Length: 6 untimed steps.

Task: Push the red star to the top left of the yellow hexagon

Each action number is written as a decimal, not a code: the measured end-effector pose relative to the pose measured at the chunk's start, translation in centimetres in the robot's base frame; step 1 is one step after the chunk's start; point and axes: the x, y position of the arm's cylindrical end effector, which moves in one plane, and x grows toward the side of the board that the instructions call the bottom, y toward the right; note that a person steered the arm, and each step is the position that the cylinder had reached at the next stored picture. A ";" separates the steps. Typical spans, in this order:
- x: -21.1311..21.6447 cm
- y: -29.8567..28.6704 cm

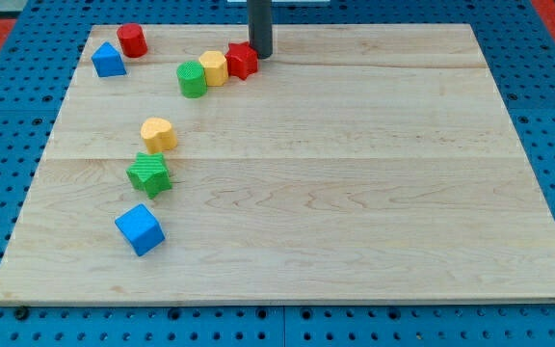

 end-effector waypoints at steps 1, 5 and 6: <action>2.7 4.5; -4.2 -5.1; -7.4 -8.5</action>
